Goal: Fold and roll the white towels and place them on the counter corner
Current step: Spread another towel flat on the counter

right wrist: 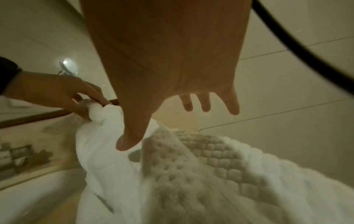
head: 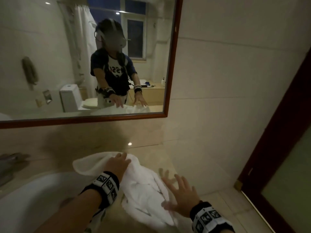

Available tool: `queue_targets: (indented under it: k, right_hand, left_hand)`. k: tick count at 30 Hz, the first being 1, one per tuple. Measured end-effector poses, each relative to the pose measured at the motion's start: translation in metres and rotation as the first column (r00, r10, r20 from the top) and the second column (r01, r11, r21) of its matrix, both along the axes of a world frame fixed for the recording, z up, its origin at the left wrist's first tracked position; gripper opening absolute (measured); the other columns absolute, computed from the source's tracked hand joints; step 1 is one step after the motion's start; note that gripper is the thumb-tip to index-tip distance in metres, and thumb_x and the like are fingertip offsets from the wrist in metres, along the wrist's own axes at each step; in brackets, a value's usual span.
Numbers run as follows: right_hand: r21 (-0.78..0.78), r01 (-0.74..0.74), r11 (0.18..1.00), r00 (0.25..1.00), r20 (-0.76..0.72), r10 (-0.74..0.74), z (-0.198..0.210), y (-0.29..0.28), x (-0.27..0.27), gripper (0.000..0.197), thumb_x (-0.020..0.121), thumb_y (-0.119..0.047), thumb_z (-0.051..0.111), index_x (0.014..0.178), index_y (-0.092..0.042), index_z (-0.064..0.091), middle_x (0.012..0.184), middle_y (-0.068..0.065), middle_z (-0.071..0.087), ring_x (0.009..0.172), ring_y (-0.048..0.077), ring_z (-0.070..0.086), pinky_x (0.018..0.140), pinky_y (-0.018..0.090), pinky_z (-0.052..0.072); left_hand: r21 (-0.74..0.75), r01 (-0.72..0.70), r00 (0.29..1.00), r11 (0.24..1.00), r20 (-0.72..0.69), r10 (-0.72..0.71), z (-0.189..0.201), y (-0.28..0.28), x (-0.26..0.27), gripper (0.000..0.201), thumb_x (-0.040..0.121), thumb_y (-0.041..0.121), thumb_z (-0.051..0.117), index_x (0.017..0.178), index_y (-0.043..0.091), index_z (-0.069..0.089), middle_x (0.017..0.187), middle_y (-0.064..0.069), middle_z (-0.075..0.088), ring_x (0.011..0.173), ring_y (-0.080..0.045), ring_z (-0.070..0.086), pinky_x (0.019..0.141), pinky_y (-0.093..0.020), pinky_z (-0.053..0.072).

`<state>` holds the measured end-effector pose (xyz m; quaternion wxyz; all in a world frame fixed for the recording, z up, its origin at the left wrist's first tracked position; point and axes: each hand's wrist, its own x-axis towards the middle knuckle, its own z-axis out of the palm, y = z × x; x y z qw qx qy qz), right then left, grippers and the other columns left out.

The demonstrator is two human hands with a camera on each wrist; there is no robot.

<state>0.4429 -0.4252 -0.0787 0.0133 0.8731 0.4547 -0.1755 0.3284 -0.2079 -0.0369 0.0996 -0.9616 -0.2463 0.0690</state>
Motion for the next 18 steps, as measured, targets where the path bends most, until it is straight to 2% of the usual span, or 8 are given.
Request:
queue_targets:
  k: [2, 4, 6, 8, 11, 14, 16, 18]
  right_hand:
    - [0.082, -0.020, 0.996, 0.989, 0.149, 0.008, -0.012, 0.027, 0.011, 0.089, 0.048, -0.093, 0.004, 0.118, -0.060, -0.041, 0.157, 0.012, 0.016, 0.140, 0.037, 0.027, 0.092, 0.071, 0.033]
    - [0.105, 0.055, 0.993, 0.992, 0.104, -0.066, -0.033, 0.049, 0.029, 0.100, 0.060, -0.085, 0.015, 0.145, -0.040, -0.012, 0.134, 0.010, 0.052, 0.107, 0.032, 0.065, 0.058, 0.064, 0.050]
    - [0.170, 0.047, 0.984, 0.995, 0.076, -0.061, -0.062, 0.057, 0.040, 0.099, 0.065, -0.085, 0.018, 0.148, -0.034, 0.001, 0.124, 0.008, 0.062, 0.098, 0.030, 0.069, 0.053, 0.061, 0.051]
    - [0.150, 0.042, 0.988, 0.998, 0.030, -0.047, -0.072, 0.058, 0.048, 0.091, 0.073, -0.085, 0.008, 0.148, -0.035, 0.002, 0.124, 0.006, 0.064, 0.103, 0.031, 0.067, 0.057, 0.061, 0.051]
    - [0.034, -0.023, 0.999, 0.999, 0.026, 0.022, -0.077, 0.052, 0.068, 0.085, 0.074, -0.084, 0.001, 0.145, -0.040, -0.008, 0.141, 0.012, 0.049, 0.118, 0.035, 0.058, 0.068, 0.067, 0.048]
    - [0.010, -0.165, 0.986, 0.985, -0.046, 0.166, -0.069, 0.047, 0.094, 0.082, 0.058, -0.090, -0.004, 0.128, -0.056, -0.030, 0.158, 0.004, -0.014, 0.147, 0.030, -0.002, 0.104, 0.072, 0.011]
    - [0.048, -0.152, 0.987, 0.978, -0.136, 0.157, -0.061, 0.038, 0.113, 0.096, 0.046, -0.092, -0.009, 0.134, -0.056, -0.021, 0.155, -0.005, -0.025, 0.145, 0.022, -0.017, 0.111, 0.063, 0.000]
    - [0.084, -0.052, 0.995, 0.972, -0.225, 0.069, -0.056, 0.028, 0.138, 0.109, 0.038, -0.096, -0.011, 0.139, -0.054, -0.013, 0.156, -0.009, -0.020, 0.145, 0.018, -0.014, 0.114, 0.058, 0.002]
  left_hand:
    - [-0.024, -0.025, 1.000, 0.999, 0.010, 0.026, -0.016, 0.005, 0.006, 0.058, 0.092, 0.011, 0.046, 0.145, 0.022, 0.026, 0.150, -0.010, 0.026, 0.136, -0.025, 0.030, 0.109, -0.034, 0.032]
    - [-0.057, -0.036, 0.998, 0.998, 0.045, 0.039, -0.026, 0.002, 0.011, 0.070, 0.071, 0.022, 0.074, 0.135, 0.024, 0.047, 0.138, -0.013, 0.046, 0.123, -0.027, 0.050, 0.097, -0.040, 0.045]
    - [-0.058, 0.047, 0.995, 0.997, 0.090, -0.041, -0.048, -0.004, 0.011, 0.064, 0.036, 0.038, 0.083, 0.098, 0.027, 0.072, 0.103, -0.006, 0.069, 0.087, -0.022, 0.069, 0.072, -0.037, 0.056]
    - [-0.073, 0.104, 0.993, 0.992, 0.066, -0.099, -0.068, -0.015, 0.009, 0.037, 0.049, 0.041, 0.064, 0.083, 0.029, 0.071, 0.086, 0.002, 0.070, 0.073, -0.017, 0.067, 0.069, -0.030, 0.051]
    - [-0.193, 0.232, 0.972, 0.953, 0.067, -0.223, -0.083, -0.027, 0.012, 0.035, 0.058, 0.033, 0.061, 0.092, 0.028, 0.056, 0.088, 0.006, 0.063, 0.078, -0.015, 0.061, 0.070, -0.027, 0.051]
    - [-0.288, 0.069, 0.996, 0.955, -0.028, -0.080, -0.059, -0.041, 0.023, 0.067, 0.068, 0.048, 0.061, 0.126, 0.022, 0.040, 0.126, 0.004, 0.055, 0.115, -0.016, 0.053, 0.097, -0.032, 0.043]
    - [-0.301, -0.007, 0.984, 0.953, -0.171, -0.047, -0.050, -0.053, 0.030, 0.085, 0.083, 0.050, 0.053, 0.148, 0.016, 0.010, 0.155, 0.000, 0.017, 0.142, -0.022, 0.019, 0.114, -0.043, 0.017]
    - [-0.297, -0.041, 0.941, 0.954, -0.334, -0.063, -0.057, -0.062, 0.034, 0.095, 0.087, 0.049, 0.051, 0.149, 0.011, -0.010, 0.158, -0.003, -0.009, 0.146, -0.025, -0.004, 0.115, -0.048, 0.000]
